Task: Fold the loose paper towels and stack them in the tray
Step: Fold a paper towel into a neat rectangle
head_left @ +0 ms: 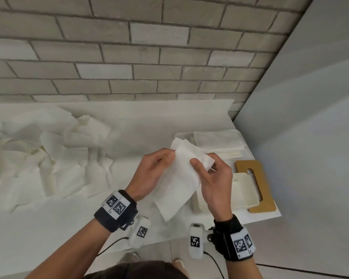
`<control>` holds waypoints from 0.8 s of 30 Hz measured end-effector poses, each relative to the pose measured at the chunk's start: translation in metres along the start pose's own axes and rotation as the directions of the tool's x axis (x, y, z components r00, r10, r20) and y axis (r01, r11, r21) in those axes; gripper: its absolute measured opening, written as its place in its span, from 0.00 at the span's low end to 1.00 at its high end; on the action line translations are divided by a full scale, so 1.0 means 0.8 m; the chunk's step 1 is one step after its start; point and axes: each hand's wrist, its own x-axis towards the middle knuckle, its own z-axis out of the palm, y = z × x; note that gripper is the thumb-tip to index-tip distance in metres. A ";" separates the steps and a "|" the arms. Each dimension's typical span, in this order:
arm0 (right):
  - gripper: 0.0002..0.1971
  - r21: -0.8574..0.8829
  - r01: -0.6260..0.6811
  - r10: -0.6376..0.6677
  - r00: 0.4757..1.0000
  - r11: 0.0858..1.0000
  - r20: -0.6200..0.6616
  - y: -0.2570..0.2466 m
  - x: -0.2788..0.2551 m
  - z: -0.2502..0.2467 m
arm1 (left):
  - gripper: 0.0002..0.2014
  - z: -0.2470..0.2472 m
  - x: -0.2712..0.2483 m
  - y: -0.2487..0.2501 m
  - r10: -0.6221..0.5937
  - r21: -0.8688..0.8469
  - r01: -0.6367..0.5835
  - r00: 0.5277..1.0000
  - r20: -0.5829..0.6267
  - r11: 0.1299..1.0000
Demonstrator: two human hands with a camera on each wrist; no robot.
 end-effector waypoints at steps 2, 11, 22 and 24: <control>0.17 -0.017 -0.005 0.006 0.999 1.000 0.032 0.001 0.003 -0.014 | 0.13 0.024 0.002 -0.004 0.022 0.045 -0.022 1.000 -0.008 0.999; 0.34 -0.269 0.222 -0.199 0.974 0.937 0.111 -0.008 0.019 -0.105 | 0.10 0.108 -0.001 -0.009 0.141 0.174 -0.136 0.990 -0.014 0.975; 0.08 0.021 0.249 -0.247 0.966 0.968 -0.071 0.003 0.027 -0.171 | 0.08 0.183 -0.008 -0.020 0.036 0.202 -0.035 0.999 -0.003 0.979; 0.08 0.033 0.249 -0.234 0.941 0.968 -0.246 0.017 0.029 -0.190 | 0.06 0.185 -0.007 -0.033 -0.013 0.264 0.006 1.000 0.024 0.964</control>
